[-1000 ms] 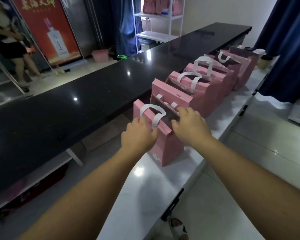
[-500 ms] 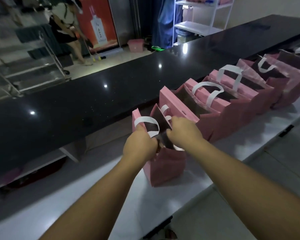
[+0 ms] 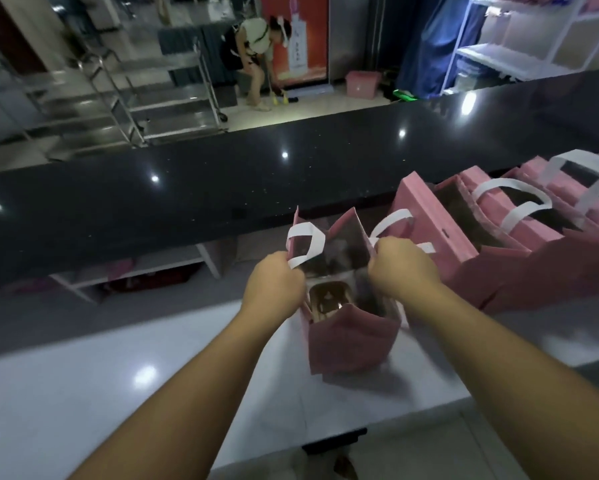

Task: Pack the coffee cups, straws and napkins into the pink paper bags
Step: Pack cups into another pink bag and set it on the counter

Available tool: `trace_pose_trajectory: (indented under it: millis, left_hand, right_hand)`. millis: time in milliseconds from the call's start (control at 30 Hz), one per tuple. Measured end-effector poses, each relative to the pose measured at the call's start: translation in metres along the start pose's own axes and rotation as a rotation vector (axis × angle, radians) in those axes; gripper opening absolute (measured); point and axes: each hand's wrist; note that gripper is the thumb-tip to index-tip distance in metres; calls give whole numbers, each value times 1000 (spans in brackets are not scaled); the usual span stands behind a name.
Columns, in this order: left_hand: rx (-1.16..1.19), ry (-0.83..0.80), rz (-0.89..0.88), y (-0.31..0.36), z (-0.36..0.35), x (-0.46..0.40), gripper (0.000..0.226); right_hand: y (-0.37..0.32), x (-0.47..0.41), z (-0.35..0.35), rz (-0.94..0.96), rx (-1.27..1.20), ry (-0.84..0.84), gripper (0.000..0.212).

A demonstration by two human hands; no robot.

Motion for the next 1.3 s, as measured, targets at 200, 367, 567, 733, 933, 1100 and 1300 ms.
trace_pose_trajectory:
  millis: [200, 367, 567, 733, 933, 1100, 1300]
  left_hand:
    - [18, 122, 80, -82, 74, 36, 21]
    - [37, 249, 179, -166, 151, 92, 22]
    - [92, 363, 329, -277, 231, 175, 23]
    - [50, 511, 478, -365, 293, 234, 25]
    - [138, 691, 679, -445, 355, 295, 26]
    - [30, 780, 872, -507, 397, 331, 23]
    - [-30, 868, 1093, -564, 447, 355, 27]
  right_hand:
    - [-87, 55, -12, 175, -62, -35, 13]
    - [-184, 132, -32, 320, -110, -111, 11]
    - [-294, 241, -61, 525, -122, -176, 24]
    - [-381, 327, -80, 728, -102, -256, 17]
    - [-483, 415, -100, 965, -106, -381, 14]
    - [-568, 477, -131, 1168, -74, -454, 16]
    - [-670, 547, -161, 1430, -107, -530, 18]
Point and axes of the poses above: each hand's wrist, its own x-axis away from the middle knuckle, its own z-axis out of the back of the hand, y = z × x, and after that the axes turned 12 degrees about y, right-handed
